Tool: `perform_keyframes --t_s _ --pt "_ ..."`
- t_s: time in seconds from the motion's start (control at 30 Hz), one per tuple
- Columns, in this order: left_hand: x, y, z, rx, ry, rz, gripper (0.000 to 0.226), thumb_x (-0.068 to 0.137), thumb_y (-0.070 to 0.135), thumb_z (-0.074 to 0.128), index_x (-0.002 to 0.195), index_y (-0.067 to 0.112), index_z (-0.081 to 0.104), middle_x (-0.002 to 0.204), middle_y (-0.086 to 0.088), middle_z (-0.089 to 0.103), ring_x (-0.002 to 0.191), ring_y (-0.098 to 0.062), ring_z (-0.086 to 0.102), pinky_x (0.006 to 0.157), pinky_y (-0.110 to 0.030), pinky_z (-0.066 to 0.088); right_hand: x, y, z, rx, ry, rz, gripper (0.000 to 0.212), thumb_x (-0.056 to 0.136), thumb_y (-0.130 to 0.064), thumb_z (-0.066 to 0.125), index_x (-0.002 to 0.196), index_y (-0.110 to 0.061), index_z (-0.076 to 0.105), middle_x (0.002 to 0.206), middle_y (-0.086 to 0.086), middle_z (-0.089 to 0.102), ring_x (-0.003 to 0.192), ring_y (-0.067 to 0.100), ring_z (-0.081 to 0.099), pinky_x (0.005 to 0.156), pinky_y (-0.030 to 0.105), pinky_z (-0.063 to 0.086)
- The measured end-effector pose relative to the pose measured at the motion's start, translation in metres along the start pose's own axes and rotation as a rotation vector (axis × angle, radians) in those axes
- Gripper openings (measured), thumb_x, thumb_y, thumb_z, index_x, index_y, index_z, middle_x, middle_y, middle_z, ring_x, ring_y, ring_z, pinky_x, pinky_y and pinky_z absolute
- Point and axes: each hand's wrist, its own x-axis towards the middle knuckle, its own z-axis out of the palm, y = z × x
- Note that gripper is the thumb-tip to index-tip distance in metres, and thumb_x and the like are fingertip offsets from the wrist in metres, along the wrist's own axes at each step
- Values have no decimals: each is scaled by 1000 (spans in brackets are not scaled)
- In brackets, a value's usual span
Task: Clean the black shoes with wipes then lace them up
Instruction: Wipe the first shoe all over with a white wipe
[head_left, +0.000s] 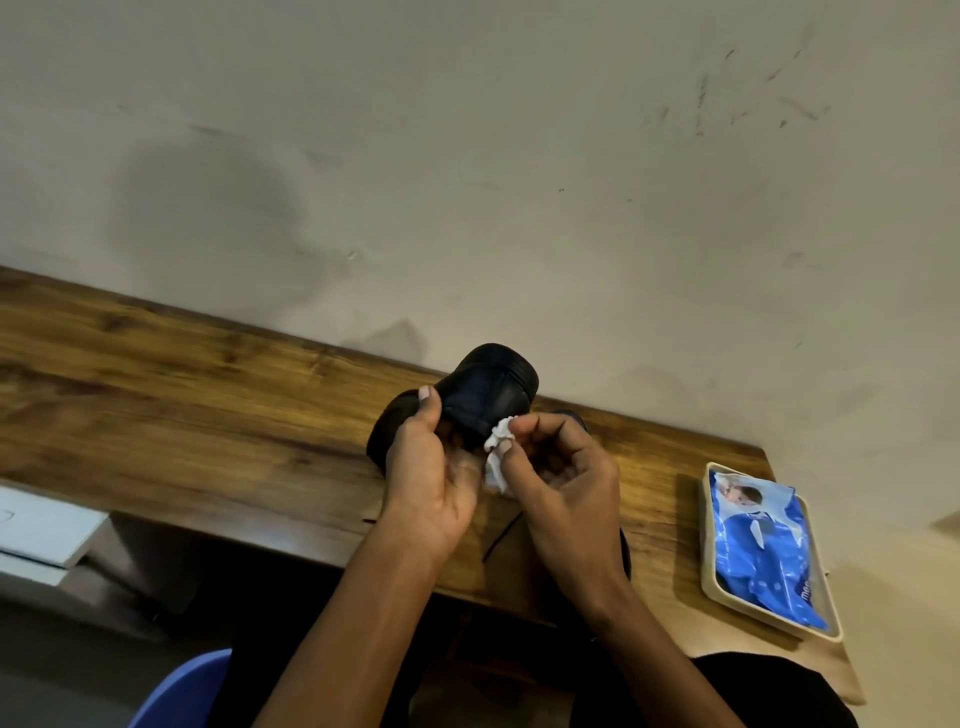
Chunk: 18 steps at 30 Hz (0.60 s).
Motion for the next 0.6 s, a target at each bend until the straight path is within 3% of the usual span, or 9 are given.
perform_keyframes --t_s 0.13,0.27,0.37,0.47,0.53,0.6 --pt "-4 -6 0 226 43 94 34 103 38 46 110 6 58 111 -21 69 93 -31 73 79 -45 60 7 -5 -1 -352 -51 -275 19 87 -7 75 103 -15 73 97 -9 71 89 12 70 74 26 58" --pt "-6 -9 -1 457 99 257 36 102 40 48 100 6 59 111 -25 67 104 -40 67 94 -58 53 18 -2 -2 -553 -79 -444 16 85 -9 76 100 -13 73 96 -7 70 85 5 65 73 21 54" --pt "-8 -12 -8 648 88 355 41 101 41 49 98 0 56 107 -27 64 104 -41 64 94 -59 51 26 0 1 -618 -110 -525 14 86 -9 75 101 -11 73 97 -3 71 87 5 65 76 18 52" --pt "-6 -14 -15 851 98 478 37 102 37 50 81 6 53 84 -16 63 80 -29 63 77 -46 53 37 7 -1 -647 -109 -510 13 88 -11 73 101 -12 73 97 -3 71 87 7 65 76 22 55" --pt "-4 -14 -21 1026 84 555 36 102 34 50 76 8 48 71 -7 53 65 -19 52 62 -43 45 42 15 -9 -632 -86 -416 13 89 -13 73 102 -14 73 96 -6 71 85 3 65 73 21 55" --pt "-1 -15 -26 1180 73 600 36 101 31 51 73 9 45 66 -4 46 60 -17 44 58 -39 37 42 23 -19 -563 -81 -269 13 90 -17 73 103 -17 73 95 -11 72 86 0 66 72 19 55"
